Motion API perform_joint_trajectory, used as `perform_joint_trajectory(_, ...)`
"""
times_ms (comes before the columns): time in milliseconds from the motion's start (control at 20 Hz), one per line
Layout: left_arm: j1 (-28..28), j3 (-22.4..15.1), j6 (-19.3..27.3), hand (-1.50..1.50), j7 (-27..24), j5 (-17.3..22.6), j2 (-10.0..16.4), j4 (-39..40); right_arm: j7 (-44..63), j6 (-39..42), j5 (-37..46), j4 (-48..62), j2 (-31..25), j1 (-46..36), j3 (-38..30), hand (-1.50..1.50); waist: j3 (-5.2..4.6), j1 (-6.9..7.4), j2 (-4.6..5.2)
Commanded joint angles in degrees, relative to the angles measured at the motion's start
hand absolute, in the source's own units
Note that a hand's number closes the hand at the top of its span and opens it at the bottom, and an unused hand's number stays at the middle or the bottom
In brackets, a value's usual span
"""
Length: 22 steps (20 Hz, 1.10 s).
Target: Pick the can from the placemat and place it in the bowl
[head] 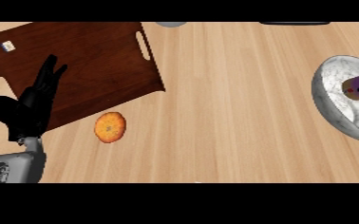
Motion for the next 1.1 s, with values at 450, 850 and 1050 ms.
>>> perform_joint_trajectory(450, 3.0, 0.1, 0.3, 0.0, 1.3, -0.2, -0.6, -3.6, -5.9, 4.6, -28.5, -8.0, -0.2, 4.6, -23.6, -1.5, -0.1, -1.39, -0.59)
perform_joint_trajectory(850, 2.0, 2.5, -2.6, 0.0, 3.7, 1.6, 1.9, -4.7, -13.8, 18.9, -39.1, -2.7, -5.9, 20.2, -33.3, -1.5, -0.04, -0.81, -0.29)
perform_joint_trajectory(1050, 1.9, 2.6, -1.5, 0.0, 3.0, 0.6, 1.1, -2.6, -12.6, 30.4, -46.2, 0.6, -10.0, 25.7, -38.2, -1.5, -0.06, -1.13, -0.36)
